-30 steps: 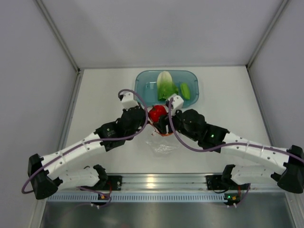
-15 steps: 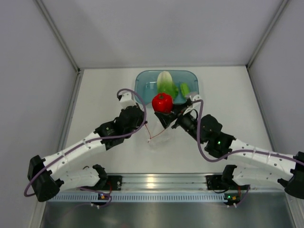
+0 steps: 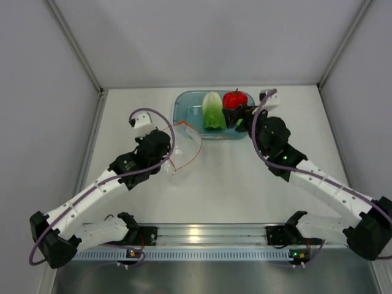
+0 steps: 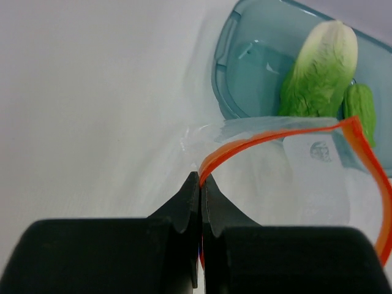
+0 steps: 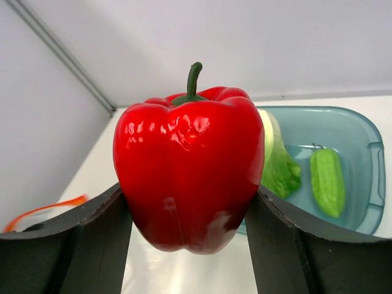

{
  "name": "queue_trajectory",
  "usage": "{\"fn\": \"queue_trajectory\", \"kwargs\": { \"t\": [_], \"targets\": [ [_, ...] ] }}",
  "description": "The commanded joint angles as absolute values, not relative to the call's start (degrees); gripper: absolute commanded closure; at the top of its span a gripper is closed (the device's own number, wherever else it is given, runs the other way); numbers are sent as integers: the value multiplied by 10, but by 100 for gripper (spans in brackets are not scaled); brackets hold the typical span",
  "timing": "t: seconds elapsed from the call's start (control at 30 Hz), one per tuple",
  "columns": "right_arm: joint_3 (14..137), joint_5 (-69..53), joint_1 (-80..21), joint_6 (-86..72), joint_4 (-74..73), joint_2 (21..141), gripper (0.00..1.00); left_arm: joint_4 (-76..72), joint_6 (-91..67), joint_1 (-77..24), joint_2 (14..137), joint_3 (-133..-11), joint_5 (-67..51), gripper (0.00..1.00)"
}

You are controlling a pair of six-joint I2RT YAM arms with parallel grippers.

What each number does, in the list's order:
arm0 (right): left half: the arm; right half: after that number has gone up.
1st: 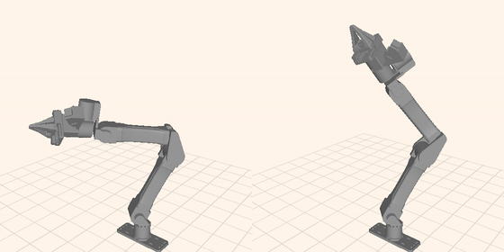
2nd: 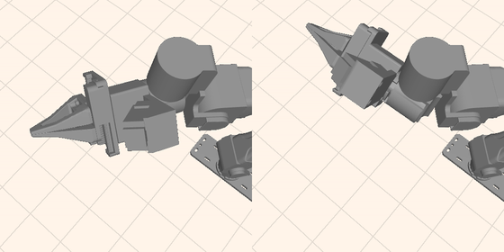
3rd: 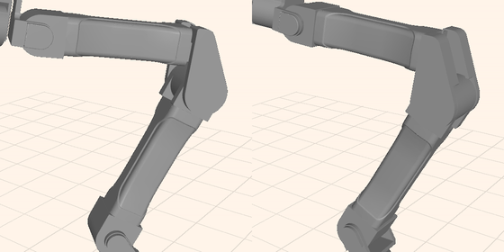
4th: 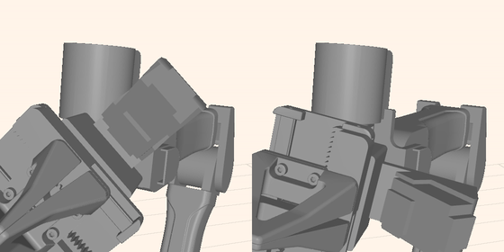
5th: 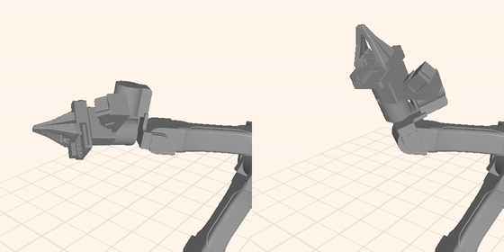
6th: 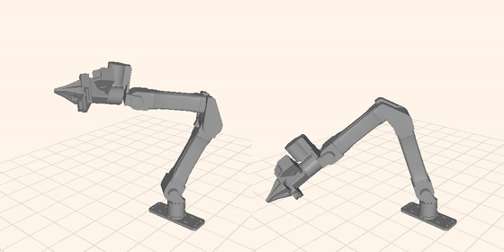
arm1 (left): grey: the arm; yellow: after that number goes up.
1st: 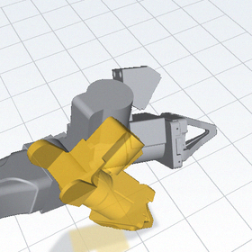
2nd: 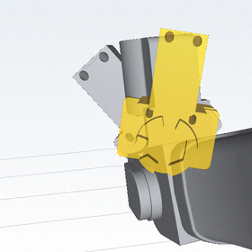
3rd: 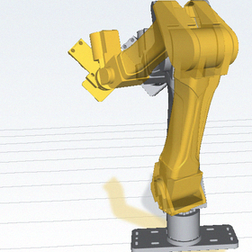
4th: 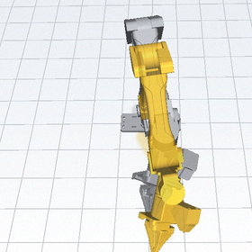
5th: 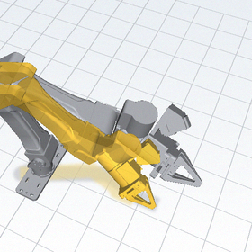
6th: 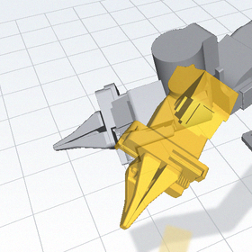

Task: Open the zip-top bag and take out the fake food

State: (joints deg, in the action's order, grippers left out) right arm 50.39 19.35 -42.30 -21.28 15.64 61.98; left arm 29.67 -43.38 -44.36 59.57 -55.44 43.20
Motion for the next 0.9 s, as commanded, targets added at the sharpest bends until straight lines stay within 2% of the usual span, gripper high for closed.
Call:
{"fn": "queue_trajectory", "kwargs": {
  "t": [0.0, 0.23, 0.47, 0.57, 0.7, 0.83, 0.87],
  "targets": [
    [597, 128, -377, -225, 68, 710, 62, 339, -408, -421, 566, -593, 473, 100],
    [789, 97, -373, -196, -62, 929, 60, 379, -363, -370, 547, -626, 461, 100],
    [926, 102, -386, -159, -93, 1094, 58, 405, -328, -354, 547, -635, 468, 100],
    [968, 88, -392, -145, -92, 1145, 52, 407, -324, -349, 548, -628, 464, 100],
    [1029, 83, -400, -124, -103, 1197, 42, 414, -351, -337, 558, -611, 490, 100],
    [1068, 79, -404, -111, -125, 1216, 5, 414, -389, -256, 576, -589, 482, 100],
    [1072, 73, -404, -108, -126, 1216, 3, 414, -392, -243, 579, -583, 487, 100]
  ]
}}
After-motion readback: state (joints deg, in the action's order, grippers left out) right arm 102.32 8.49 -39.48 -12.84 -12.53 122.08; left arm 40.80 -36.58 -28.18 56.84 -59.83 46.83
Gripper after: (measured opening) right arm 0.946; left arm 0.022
